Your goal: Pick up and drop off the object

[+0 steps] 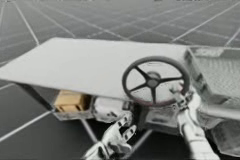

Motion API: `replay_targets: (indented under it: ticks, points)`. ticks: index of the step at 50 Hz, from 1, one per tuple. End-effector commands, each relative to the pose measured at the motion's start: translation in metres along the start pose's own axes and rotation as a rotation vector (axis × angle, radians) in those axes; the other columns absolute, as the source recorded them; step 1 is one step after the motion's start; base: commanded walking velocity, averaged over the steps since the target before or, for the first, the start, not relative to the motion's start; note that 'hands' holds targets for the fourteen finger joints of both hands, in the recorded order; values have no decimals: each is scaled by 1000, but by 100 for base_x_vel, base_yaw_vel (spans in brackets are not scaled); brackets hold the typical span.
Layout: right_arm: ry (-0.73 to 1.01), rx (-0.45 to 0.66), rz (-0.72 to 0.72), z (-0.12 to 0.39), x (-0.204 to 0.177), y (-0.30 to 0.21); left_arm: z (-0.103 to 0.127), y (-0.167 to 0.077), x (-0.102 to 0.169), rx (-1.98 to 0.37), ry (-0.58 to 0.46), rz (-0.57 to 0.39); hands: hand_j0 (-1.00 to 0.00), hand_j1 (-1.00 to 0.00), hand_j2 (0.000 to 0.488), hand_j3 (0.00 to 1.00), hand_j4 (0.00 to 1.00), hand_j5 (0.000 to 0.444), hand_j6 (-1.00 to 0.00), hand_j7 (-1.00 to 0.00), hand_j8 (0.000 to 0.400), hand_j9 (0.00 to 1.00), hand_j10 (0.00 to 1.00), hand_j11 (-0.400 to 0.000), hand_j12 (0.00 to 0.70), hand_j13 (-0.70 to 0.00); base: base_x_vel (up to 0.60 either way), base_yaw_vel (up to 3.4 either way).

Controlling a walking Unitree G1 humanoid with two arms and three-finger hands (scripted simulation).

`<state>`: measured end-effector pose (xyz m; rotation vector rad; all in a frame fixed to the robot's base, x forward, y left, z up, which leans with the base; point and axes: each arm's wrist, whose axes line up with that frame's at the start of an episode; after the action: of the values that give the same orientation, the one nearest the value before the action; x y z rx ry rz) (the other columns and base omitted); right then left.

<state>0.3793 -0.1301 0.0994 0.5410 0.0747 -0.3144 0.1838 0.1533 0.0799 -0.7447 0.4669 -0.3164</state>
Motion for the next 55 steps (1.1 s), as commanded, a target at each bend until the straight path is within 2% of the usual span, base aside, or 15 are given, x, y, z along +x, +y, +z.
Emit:
replay_targets:
  ticks: [1, 25, 26, 28, 30, 33, 36, 39, 41, 42, 44, 48, 50, 52, 55]
  points:
    - [-24, 41, 7, 7, 1, -2, 3, -6, 1, 27, 3, -4, 0, 0, 0, 1000, 1000, 0, 0, 0, 0, 1000, 1000, -400, 0, -700, 28, -14]
    - [-24, 41, 7, 7, 1, -2, 3, -6, 1, 27, 3, -4, 0, 0, 0, 1000, 1000, 0, 0, 0, 0, 1000, 1000, -400, 0, -700, 22, -12]
    - [-13, 45, 141, 41, 168, 119, 125, -17, 124, 23, -125, 39, 0, 0, 0, 1000, 1000, 0, 0, 0, 0, 1000, 1000, -400, 0, -700, 0, 24]
    - [-41, 52, 132, 60, 189, 120, 130, -14, 135, 26, -126, 75, 0, 0, 0, 1000, 1000, 0, 0, 0, 0, 1000, 1000, -400, 0, -700, 0, 27]
    - [-69, 75, 128, 66, 210, 119, 128, -24, 141, 54, -118, 97, 0, 0, 0, 1000, 1000, 0, 0, 0, 0, 1000, 1000, -400, 0, -700, 0, 28]
    - [-141, 51, 100, 113, 225, 108, 122, -31, 159, 46, -93, 57, 0, 0, 0, 1000, 1000, 0, 0, 0, 0, 1000, 1000, -400, 0, -700, 0, 26]
    - [-268, 39, 35, 184, 232, 67, 110, -64, 178, 87, -63, -5, 0, 0, 0, 1000, 1000, 0, 0, 0, 0, 1000, 1000, -400, 0, -700, 0, 15]
    - [-405, 50, -21, 274, 213, 19, 96, -96, 179, 126, -47, -72, 0, 0, 0, 1000, 1000, 0, 0, 0, 0, 1000, 1000, -400, 0, -700, 0, 2]
    - [-502, 80, -99, 319, 197, -11, 97, -117, 183, 157, -23, -120, 0, 0, 0, 1000, 1000, 0, 0, 0, 0, 1000, 1000, -400, 0, -700, 0, -7]
    - [-544, 107, -163, 356, 188, -57, 94, -117, 188, 168, -11, -128, 0, 0, 0, 1000, 1000, 0, 0, 0, 0, 1000, 1000, -400, 0, -700, 0, -11]
    - [-625, 146, -270, 401, 168, -123, 80, -141, 197, 223, 21, -173, 0, 0, 0, 1000, 1000, 0, 0, 0, 0, 1000, 1000, -400, 0, -700, 0, -17]
    - [-672, 253, -472, 432, 117, -257, 49, -182, 201, 302, 85, -260, 0, 0, 0, 1000, 1000, 0, 0, 0, 0, 1000, 1000, -400, 0, -700, 0, -30]
    - [-653, 284, -550, 415, 107, -313, 42, -190, 198, 338, 107, -282, 0, 0, 0, 1000, 1000, 0, 0, 0, 0, 1000, 1000, -400, 0, -700, 0, -41]
    - [-666, 288, -561, 418, 94, -322, 37, -195, 195, 345, 113, -296, 0, 0, 0, 1000, 1000, 0, 0, 0, 0, 1000, 1000, -400, 0, -700, 0, -45]
    - [-657, 276, -530, 420, 101, -299, 44, -188, 185, 326, 89, -282, 0, 0, 0, 1000, 1000, 0, 0, 0, 0, 1000, 1000, -400, 0, -700, 0, -42]
